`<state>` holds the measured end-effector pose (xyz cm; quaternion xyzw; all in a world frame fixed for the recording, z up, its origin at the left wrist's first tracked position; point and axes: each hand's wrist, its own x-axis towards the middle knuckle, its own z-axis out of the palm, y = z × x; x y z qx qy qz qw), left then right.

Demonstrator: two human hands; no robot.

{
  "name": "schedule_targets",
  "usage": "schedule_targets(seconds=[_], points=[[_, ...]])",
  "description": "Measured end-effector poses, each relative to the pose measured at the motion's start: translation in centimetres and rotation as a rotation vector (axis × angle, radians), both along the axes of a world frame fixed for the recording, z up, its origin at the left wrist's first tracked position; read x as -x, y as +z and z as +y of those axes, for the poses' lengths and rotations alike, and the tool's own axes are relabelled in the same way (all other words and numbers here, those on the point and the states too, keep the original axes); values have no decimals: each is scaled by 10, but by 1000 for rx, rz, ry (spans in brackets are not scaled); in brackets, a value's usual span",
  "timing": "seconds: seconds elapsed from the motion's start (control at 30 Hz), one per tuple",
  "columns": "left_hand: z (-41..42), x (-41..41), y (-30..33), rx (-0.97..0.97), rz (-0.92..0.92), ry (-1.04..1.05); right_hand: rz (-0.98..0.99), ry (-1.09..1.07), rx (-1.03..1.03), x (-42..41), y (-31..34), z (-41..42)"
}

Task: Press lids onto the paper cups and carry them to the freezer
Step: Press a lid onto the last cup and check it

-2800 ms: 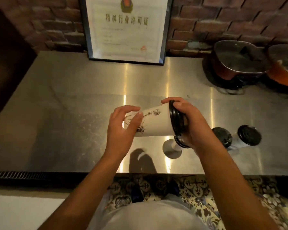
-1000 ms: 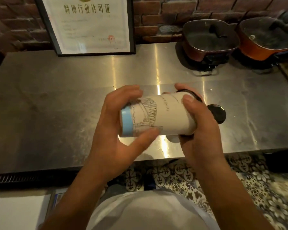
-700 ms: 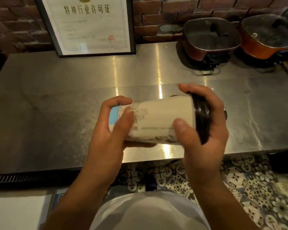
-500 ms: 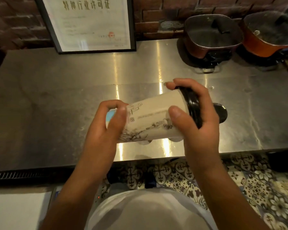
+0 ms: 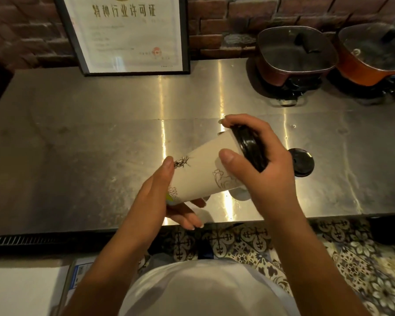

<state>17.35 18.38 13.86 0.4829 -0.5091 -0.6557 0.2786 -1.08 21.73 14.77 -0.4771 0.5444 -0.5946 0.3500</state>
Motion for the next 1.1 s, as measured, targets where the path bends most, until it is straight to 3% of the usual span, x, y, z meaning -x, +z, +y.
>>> schedule_targets(seconds=[0.07,0.17,0.23,0.3,0.37,0.43,0.5,0.63,0.77,0.83,0.9,1.0,1.03,1.1], points=[[-1,-3,-5,151,4,-24,-124,12,-110,10,1,-8],[-7,-8,-16,680,-110,-65,-450,13,-306,15,-1,-19],[-7,-7,-21,833,-148,-17,-600,24,-392,11,-6,-23],[-7,-4,-20,704,-130,95,-599,-18,-358,5,-8,-23],[-10,0,-14,368,-11,177,-332,-53,-159,0,-10,-20],[-16,-1,-8,58,-6,113,40,2,83,-1,-13,-15],[-20,-6,-7,-56,-50,-9,218,64,185,2,-15,-15],[-16,-10,-16,118,-26,-9,29,31,27,6,-14,-19],[-14,-16,-21,511,-76,11,-463,-28,-249,9,-16,-26],[-16,-17,-22,512,-85,46,-533,-24,-323,7,-17,-26],[-16,-13,-19,383,-43,115,-338,-58,-174,0,-17,-19],[-15,-11,-15,144,-81,111,170,-18,207,-8,-17,-11],[-15,-13,-13,94,-112,74,231,6,243,-8,-18,-11],[-15,-17,-12,62,-151,10,168,31,169,-7,-18,-12]])
